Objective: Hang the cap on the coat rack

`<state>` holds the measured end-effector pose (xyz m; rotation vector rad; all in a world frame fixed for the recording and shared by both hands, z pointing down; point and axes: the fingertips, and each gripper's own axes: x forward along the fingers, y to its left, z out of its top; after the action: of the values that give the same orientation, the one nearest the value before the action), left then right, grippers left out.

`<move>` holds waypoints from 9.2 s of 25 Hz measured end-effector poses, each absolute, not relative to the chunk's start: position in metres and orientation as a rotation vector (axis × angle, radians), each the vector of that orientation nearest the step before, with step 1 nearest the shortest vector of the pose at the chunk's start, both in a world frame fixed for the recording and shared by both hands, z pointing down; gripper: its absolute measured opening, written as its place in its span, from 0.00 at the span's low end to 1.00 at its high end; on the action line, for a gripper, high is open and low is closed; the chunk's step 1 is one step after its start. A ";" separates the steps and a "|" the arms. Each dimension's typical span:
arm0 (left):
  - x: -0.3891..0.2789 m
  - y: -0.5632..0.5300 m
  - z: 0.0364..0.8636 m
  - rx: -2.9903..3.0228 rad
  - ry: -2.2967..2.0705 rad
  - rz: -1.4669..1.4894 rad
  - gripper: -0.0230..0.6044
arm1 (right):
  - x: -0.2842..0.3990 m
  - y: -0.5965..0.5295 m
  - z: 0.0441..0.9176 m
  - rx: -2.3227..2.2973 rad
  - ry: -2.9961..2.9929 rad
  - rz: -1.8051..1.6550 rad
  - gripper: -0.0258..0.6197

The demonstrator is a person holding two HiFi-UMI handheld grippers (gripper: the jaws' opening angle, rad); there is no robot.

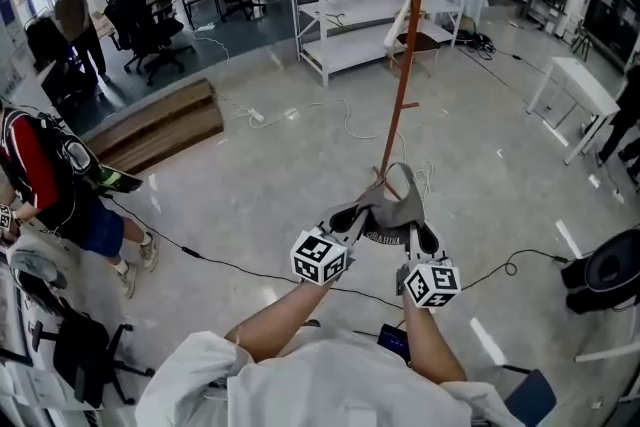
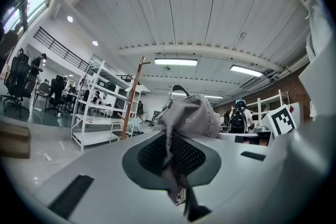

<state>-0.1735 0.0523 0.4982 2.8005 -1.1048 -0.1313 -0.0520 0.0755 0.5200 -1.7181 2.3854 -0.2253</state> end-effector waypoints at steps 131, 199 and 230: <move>0.052 -0.543 0.061 2.958 -1.589 -0.221 0.08 | 0.145 -0.607 0.086 -1.205 2.541 0.010 0.11; 0.034 -0.341 0.473 2.871 -1.150 -0.326 0.12 | 0.219 -0.304 0.506 -1.685 2.611 -0.045 0.10; 0.071 -0.322 0.573 2.794 -0.901 -0.148 0.10 | 0.238 -0.282 0.586 -1.767 2.625 -0.215 0.09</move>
<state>0.0707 -0.3222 0.5731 2.7937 -0.9014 -0.1484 0.2377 -0.2823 0.5857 -1.7674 2.6253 -0.2145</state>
